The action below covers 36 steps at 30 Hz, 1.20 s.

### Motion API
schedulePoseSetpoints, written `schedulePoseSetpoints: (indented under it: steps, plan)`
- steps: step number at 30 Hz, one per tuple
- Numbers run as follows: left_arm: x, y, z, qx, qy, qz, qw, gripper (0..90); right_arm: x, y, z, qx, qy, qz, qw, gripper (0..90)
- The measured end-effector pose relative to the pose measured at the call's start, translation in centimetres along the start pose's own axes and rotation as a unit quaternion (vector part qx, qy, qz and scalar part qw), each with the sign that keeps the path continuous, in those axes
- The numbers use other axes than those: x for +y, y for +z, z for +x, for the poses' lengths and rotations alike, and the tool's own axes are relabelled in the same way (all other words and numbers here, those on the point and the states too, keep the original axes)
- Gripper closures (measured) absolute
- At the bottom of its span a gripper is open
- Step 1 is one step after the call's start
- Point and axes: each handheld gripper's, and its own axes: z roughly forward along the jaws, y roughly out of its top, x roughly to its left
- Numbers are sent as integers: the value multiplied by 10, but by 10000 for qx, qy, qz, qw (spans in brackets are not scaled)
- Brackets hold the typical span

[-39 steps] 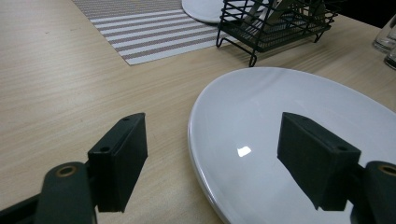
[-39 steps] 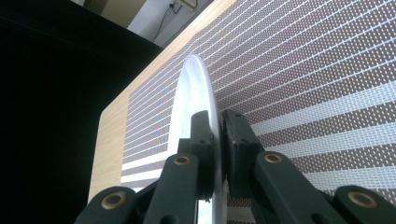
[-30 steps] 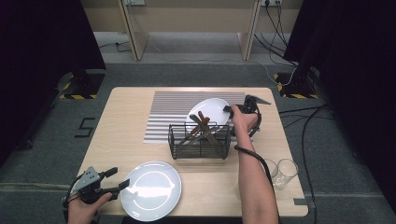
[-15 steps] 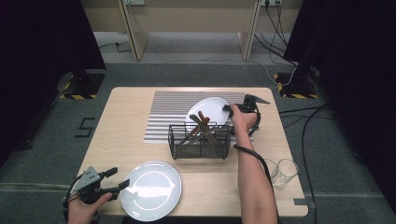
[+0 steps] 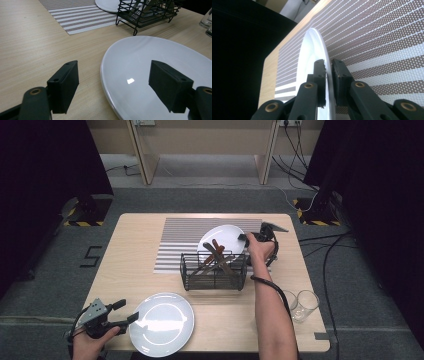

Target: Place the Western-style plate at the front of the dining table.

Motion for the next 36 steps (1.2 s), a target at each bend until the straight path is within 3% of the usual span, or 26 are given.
schedulePoseSetpoints:
  steps: [19, 36]
  plan:
    - [0, 0, 0, 3, -1, 3, 10000, 238, -2, 4, -11, -247, 17, 160, 9996, 687]
    - [0, 0, 0, 6, 7, 3, 10000, 238, -3, 7, -14, -626, -176, 203, 9977, 588]
